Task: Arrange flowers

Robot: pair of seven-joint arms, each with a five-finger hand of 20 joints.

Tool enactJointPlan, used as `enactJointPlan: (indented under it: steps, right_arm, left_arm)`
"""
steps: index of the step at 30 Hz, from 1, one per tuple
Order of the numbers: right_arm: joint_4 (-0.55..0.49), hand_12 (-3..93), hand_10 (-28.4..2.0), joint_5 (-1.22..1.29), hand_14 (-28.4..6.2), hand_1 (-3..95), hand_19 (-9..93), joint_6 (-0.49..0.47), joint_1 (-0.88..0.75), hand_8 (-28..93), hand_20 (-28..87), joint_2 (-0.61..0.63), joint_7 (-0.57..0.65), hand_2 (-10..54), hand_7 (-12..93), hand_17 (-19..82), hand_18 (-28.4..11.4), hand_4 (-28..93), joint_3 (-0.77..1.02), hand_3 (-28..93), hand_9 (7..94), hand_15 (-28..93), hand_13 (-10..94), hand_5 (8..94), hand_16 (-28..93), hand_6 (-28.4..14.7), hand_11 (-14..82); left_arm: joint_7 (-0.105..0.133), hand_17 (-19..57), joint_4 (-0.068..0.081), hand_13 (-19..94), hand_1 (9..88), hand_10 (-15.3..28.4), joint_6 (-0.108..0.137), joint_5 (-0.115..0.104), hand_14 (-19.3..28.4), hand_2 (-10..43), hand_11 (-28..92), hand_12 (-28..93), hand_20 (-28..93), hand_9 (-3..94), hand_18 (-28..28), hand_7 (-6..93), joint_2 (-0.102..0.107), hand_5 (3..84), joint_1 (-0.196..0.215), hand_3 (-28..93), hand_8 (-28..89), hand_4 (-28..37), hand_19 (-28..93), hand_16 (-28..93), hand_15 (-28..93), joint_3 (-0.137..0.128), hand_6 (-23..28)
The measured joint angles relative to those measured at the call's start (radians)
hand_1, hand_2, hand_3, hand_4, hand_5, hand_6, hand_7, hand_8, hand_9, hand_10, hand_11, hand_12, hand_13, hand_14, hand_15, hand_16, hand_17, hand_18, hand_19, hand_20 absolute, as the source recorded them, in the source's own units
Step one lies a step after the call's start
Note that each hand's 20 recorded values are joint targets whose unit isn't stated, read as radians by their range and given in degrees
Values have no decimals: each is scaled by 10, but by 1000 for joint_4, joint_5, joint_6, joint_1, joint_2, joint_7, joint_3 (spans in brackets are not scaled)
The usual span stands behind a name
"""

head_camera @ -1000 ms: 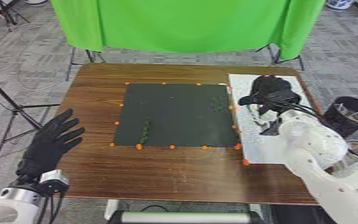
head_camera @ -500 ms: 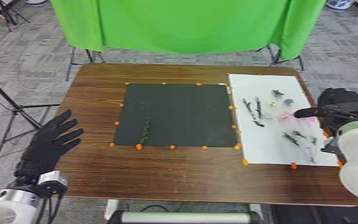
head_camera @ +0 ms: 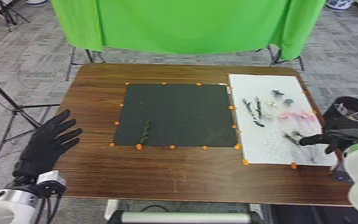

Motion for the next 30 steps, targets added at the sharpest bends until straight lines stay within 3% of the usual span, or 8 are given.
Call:
enactJointPlan:
  steps: [12,14,17,21,30]
  right_arm:
    - [48,440,-130,-18,-123,269,880,19,31,-121,458,-6,-1,-95,407,312,-223,-274,-62,830,667,828,624,673,351,-7,639]
    - [58,449,-124,-26,-120,297,893,34,36,27,454,-6,-1,-95,431,318,-223,-280,-78,820,677,835,633,673,356,-6,651]
    - [68,458,-115,-29,-116,348,906,56,42,115,454,-6,0,-95,456,331,-223,-278,-96,798,697,846,653,694,357,-4,666]
    - [78,473,-109,-18,-110,412,923,85,46,147,447,-6,-1,-95,476,349,-226,-277,-109,805,747,854,691,739,365,4,676]
    - [84,492,-105,42,-112,413,932,158,31,188,464,-6,-28,-95,515,356,-230,-244,-100,841,769,869,706,742,381,5,694]
  left_arm:
    - [1,-96,-3,210,256,118,6,-1,163,-44,193,160,85,240,230,207,-5,265,4,692,-108,-243,428,2,301,-1,26]
    - [1,-96,-3,210,256,118,6,-1,164,-42,193,160,85,240,230,207,-5,265,4,692,-108,-243,428,2,301,-1,26]
    - [0,-96,-3,209,257,117,6,-1,163,-42,192,159,85,240,230,207,-7,265,4,691,-109,-244,429,2,301,-1,26]
    - [0,-96,-3,209,257,117,6,-1,164,-41,193,160,85,240,230,208,-9,265,3,690,-109,-242,428,2,302,0,26]
    - [-3,-97,-3,209,258,117,6,0,163,-39,193,160,85,239,230,208,-11,265,2,689,-109,-242,429,2,300,0,26]
